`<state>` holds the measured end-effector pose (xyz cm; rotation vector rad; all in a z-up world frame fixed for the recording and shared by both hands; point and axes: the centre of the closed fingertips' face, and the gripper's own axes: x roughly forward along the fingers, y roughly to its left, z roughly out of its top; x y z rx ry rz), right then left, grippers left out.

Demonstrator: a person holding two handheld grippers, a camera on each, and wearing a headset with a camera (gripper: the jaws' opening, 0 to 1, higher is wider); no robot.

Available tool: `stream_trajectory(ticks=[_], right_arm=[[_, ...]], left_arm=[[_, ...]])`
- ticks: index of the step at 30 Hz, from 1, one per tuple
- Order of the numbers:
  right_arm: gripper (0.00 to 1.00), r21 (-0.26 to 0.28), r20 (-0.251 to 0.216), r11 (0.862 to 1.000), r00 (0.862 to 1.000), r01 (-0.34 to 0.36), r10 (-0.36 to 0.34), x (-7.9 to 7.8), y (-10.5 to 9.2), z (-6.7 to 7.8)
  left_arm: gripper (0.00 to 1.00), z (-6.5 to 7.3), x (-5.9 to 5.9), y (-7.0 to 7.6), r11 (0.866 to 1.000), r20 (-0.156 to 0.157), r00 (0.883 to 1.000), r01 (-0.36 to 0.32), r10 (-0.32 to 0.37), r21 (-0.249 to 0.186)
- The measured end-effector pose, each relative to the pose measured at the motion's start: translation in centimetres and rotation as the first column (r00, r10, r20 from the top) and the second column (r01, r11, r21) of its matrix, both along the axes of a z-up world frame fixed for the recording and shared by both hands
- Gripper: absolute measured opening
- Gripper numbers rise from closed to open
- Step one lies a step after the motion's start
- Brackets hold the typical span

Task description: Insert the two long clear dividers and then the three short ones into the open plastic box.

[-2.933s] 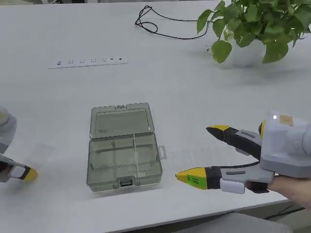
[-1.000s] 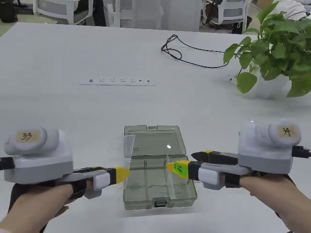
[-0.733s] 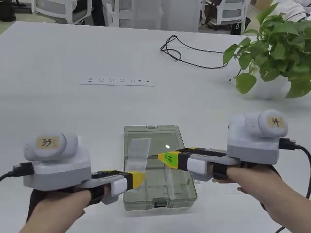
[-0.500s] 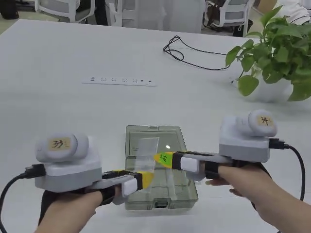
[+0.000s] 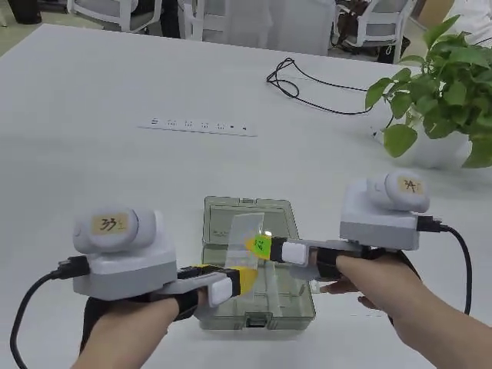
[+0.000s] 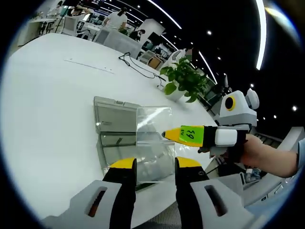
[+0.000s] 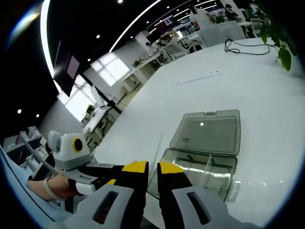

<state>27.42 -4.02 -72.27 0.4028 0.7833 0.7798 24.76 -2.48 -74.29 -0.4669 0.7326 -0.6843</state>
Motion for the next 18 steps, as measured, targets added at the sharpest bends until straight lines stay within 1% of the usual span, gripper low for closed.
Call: stream_trajectory(ticks=[2,5,8,11,13,14,15,17,18], right_arm=[[0.05,-0.010,0.002,1.000,1.000,-0.008,0.008,-0.07,0.05,-0.04],[0.04,-0.017,-0.008,1.000,1.000,-0.010,0.010,-0.15,0.13,-0.16],[0.03,-0.018,-0.038,1.000,0.999,-0.016,0.015,-0.34,0.46,-0.12],[0.02,-0.053,-0.043,0.998,0.999,-0.029,0.027,-0.38,0.57,-0.19],[0.02,-0.061,-0.055,0.998,0.998,-0.030,0.026,-0.31,0.61,-0.21],[0.02,-0.066,-0.056,0.997,0.998,-0.028,0.024,-0.27,0.56,-0.24],[0.02,-0.061,-0.074,0.998,0.997,-0.028,0.023,-0.30,0.61,-0.24],[0.02,-0.071,-0.073,0.997,0.997,-0.030,0.025,-0.23,0.51,-0.27],[0.02,-0.072,-0.081,0.997,0.996,-0.030,0.024,-0.23,0.52,-0.30]], left_arm=[[0.30,-0.09,-0.14,-0.07,1.000,-0.003,1.000,-0.001,0.001,-0.003],[0.30,-0.24,-0.20,-0.06,1.000,-0.004,1.000,-0.005,0.005,-0.001],[0.30,-0.41,-0.31,-0.17,1.000,-0.005,1.000,-0.006,0.006,0.003],[0.30,-0.57,-0.28,-0.16,1.000,-0.007,1.000,-0.008,0.008,0.002],[0.30,-0.54,-0.22,-0.18,1.000,-0.004,1.000,-0.011,0.011,-0.002],[0.30,-0.52,-0.19,-0.19,1.000,-0.001,1.000,-0.012,0.012,-0.002],[0.30,-0.49,-0.15,-0.21,1.000,0.007,1.000,-0.010,0.010,-0.001],[0.30,-0.42,-0.09,-0.27,1.000,0.023,1.000,-0.003,0.003,0.000],[0.30,-0.42,-0.08,-0.30,1.000,0.026,1.000,0.001,-0.001,0.001]])
